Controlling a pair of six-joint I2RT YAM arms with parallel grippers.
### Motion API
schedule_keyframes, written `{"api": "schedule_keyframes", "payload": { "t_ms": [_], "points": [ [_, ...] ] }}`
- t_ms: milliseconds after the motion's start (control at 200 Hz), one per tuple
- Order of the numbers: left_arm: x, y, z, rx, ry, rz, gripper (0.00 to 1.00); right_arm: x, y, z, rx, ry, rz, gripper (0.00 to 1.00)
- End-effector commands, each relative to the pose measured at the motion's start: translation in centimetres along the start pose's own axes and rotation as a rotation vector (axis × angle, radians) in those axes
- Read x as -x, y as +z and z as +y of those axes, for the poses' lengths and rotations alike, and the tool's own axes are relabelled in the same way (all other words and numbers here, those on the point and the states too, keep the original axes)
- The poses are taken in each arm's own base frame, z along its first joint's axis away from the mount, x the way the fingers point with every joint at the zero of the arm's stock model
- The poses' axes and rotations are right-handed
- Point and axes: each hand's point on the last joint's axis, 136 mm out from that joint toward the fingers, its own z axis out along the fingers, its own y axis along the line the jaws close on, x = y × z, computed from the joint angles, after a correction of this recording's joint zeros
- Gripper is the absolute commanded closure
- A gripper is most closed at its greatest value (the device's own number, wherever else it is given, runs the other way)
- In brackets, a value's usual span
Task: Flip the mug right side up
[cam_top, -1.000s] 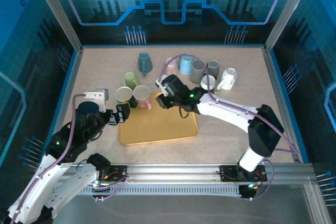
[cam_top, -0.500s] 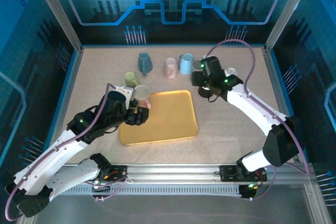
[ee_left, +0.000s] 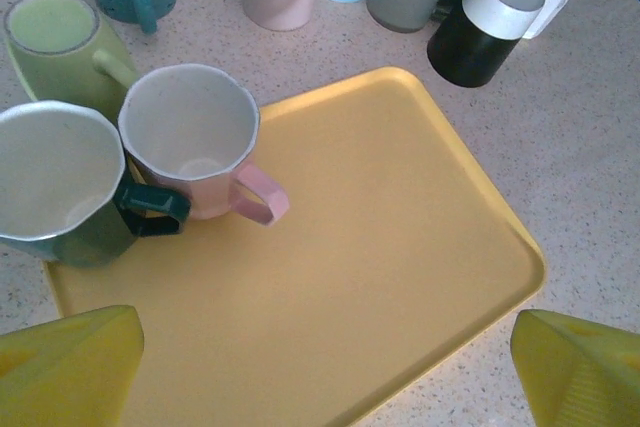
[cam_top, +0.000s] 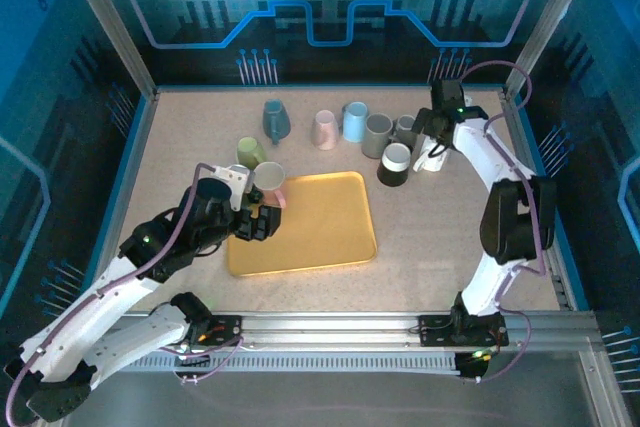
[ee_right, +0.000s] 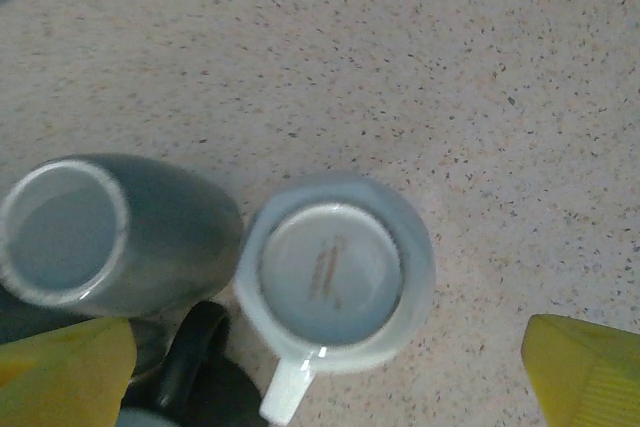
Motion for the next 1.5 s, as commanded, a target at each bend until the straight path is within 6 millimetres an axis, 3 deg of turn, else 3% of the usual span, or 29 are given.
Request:
{"api": "schedule_keyframes", "payload": {
  "t_ms": [0, 285, 515, 660, 785, 945, 1160, 1291, 1496],
  "points": [
    [0.2, 0.1, 0.3, 0.013, 0.028, -0.025, 0.04, 0.0, 1.0, -0.3, 0.006, 0.040, 0.057, 0.00],
    [0.1, 0.8, 0.5, 0.006, 0.011, -0.008, 0.04, 0.2, 4.6, 0.7, 0.098, 0.046, 0.122, 0.00],
    [0.0, 1.1, 0.9, 0.021, 0.007, -0.002, 0.05, -1.0, 6.7, -0.3, 0.052, 0.069, 0.172, 0.02],
    [0.0, 1.2, 1.2, 0.032, 0.000, -0.001, 0.05, -1.6, 6.7, -1.5, 0.041, 0.098, 0.166, 0.11],
    [0.2, 1.1, 1.2, 0.033, -0.003, -0.007, 0.06, -1.4, 5.5, -1.9, 0.045, 0.101, 0.144, 0.28],
    [0.3, 0.7, 1.3, 0.031, -0.024, -0.014, 0.06, -0.2, 1.9, -2.9, 0.078, 0.149, 0.063, 0.44],
    [1.2, -1.8, 0.5, -0.027, -0.104, -0.056, 0.06, 1.5, -6.5, -2.9, 0.256, 0.207, -0.136, 0.64],
    [1.2, -3.0, -0.4, -0.085, -0.170, -0.051, 0.06, 1.3, -12.0, -1.2, 0.413, 0.177, -0.249, 0.70],
    [1.4, -4.7, -2.6, -0.241, -0.310, -0.060, 0.05, -0.6, -21.7, 4.8, 0.794, 0.043, -0.412, 0.73]
  ]
}}
